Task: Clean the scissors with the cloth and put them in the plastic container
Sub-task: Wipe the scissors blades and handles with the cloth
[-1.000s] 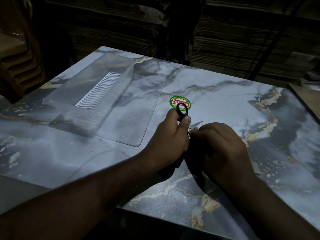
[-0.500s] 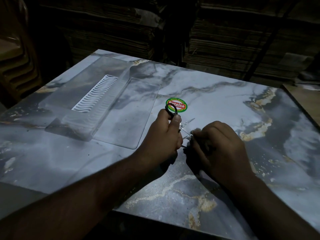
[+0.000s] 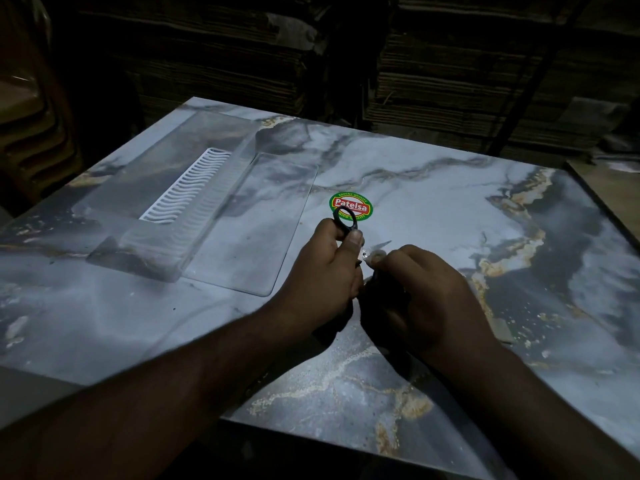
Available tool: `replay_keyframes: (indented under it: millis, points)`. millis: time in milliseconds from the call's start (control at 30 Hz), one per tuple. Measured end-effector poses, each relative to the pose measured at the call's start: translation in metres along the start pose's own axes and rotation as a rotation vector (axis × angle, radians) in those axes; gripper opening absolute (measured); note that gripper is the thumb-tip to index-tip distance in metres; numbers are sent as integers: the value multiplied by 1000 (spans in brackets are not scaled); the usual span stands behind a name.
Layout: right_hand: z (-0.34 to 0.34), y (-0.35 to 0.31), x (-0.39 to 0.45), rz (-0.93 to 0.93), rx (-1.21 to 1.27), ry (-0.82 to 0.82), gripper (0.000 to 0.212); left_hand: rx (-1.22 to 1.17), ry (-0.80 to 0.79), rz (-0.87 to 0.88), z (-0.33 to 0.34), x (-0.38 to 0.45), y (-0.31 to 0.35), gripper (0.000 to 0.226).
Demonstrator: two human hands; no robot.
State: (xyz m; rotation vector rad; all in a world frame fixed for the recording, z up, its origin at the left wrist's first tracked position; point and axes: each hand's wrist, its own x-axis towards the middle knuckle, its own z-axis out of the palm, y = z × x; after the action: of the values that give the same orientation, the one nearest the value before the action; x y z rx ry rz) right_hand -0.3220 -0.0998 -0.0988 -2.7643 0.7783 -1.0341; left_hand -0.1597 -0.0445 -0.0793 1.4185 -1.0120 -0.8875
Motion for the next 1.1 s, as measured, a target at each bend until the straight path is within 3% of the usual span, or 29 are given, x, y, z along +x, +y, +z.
replay_keyframes:
  millis: [233,433,567,667,733,867,1100]
  points:
    - [3,1,4,-77,-133,89,19,61,-24,22,-1,-1,-2,21]
    - [6,1,2,-99,-64,78,3,81,-46,54,2,1,-8,19]
    - [12,1,7,-68,-53,97,20,-15,-1,47,0,-1,-3,17]
    - [8,11,-2,-44,-87,22,31,-213,82,1,-5,1,4,20]
    - [3,20,-7,-15,-97,0,27,-190,94,15,-9,3,6,21]
    - [-3,17,-3,99,-23,116,10,-102,123,20,-11,8,2,22]
    - [-1,6,-2,-74,-24,168,31,-306,27,-108,0,-4,2,25]
